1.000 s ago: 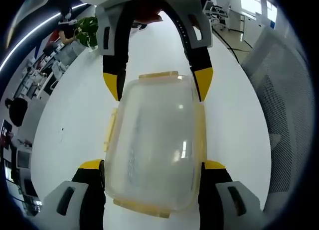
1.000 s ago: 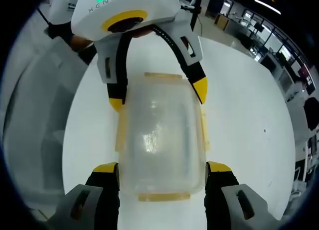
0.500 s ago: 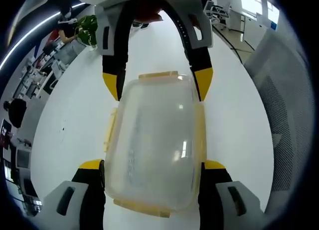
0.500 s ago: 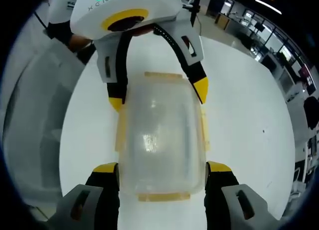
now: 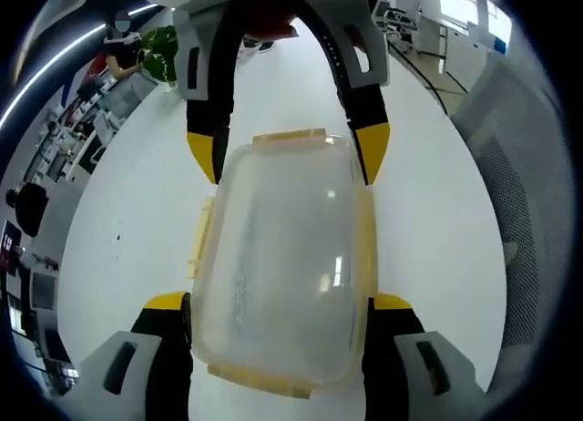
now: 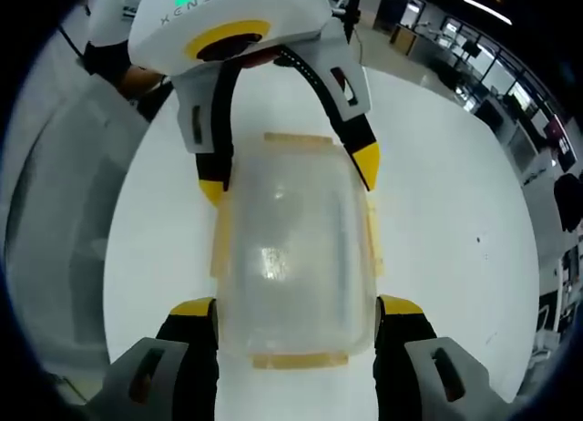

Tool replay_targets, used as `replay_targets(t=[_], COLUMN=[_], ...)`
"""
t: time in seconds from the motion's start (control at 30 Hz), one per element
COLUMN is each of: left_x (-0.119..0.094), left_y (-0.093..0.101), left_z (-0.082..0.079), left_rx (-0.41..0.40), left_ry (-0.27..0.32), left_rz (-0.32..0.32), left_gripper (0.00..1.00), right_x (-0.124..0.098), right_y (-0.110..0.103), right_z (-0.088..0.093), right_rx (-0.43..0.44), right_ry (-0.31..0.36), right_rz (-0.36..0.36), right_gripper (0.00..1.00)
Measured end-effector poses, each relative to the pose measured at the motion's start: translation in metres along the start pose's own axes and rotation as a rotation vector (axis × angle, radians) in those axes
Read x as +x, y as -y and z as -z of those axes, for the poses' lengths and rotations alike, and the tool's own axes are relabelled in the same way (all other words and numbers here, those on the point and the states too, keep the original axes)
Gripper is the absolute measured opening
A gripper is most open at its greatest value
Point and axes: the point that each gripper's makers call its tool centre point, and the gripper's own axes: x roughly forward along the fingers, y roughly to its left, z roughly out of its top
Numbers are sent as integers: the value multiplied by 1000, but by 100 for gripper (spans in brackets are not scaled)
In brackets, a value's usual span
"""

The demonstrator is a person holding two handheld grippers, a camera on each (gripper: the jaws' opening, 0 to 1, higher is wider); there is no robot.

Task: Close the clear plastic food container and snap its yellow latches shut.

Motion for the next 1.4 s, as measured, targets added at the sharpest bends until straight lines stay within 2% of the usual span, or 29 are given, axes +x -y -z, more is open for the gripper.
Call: replay_targets(t=[0.7, 1.07, 1.2, 1.3, 1.4], left_x=[5, 5, 6, 5, 4], left_y=[-16, -17, -18, -18, -15], left_z=[1, 1, 4, 3, 3], left_rx=[7, 11, 56, 58, 48], left_ry=[0, -2, -21, -9, 0], left_rz=[0, -8, -35, -54, -60], left_gripper=[77, 77, 77, 78, 82], right_x=[2, 3, 2, 3, 1], right_y=[17, 18, 19, 17, 15], right_z=[0, -1, 0, 3, 5], right_rx=[5, 9, 46, 39, 71], right_ry=[15, 17, 24, 31, 45], right_rz=[5, 14, 32, 57, 67], right_gripper=[69, 70, 70, 75, 79])
